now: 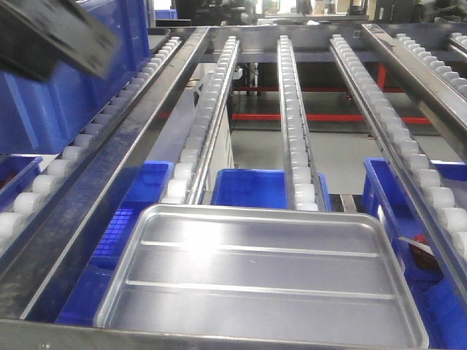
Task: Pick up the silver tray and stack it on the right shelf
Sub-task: 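Position left and right grippers over opposite rims of the silver tray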
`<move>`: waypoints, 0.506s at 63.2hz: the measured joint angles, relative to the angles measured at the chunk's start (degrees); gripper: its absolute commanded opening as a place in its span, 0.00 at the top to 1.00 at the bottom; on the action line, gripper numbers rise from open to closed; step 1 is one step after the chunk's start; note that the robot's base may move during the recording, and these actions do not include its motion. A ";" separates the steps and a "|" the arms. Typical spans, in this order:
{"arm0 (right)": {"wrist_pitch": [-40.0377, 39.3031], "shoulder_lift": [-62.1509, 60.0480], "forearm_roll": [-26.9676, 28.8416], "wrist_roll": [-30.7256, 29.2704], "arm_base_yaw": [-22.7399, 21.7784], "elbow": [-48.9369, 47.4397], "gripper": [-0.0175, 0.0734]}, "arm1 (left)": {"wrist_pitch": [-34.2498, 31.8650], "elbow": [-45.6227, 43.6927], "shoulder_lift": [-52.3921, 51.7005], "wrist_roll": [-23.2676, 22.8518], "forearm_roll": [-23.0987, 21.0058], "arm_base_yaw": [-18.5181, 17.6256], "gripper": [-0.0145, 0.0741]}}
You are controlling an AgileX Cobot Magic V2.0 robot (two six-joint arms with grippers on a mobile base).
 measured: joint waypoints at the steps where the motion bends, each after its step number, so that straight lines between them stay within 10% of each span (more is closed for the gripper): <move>1: 0.39 0.64 0.00 0.00 0.00 -0.30 0.40 | 0.31 -0.46 0.63 0.00 0.00 0.00 0.48; 13: 8.30 13.12 0.00 -1.94 0.00 -6.96 0.41 | 11.69 -8.37 9.95 -2.07 2.96 0.12 0.48; 32: 9.23 31.76 -2.92 -2.16 2.06 -14.63 0.41 | 22.93 -18.48 24.21 -24.45 17.97 0.21 0.48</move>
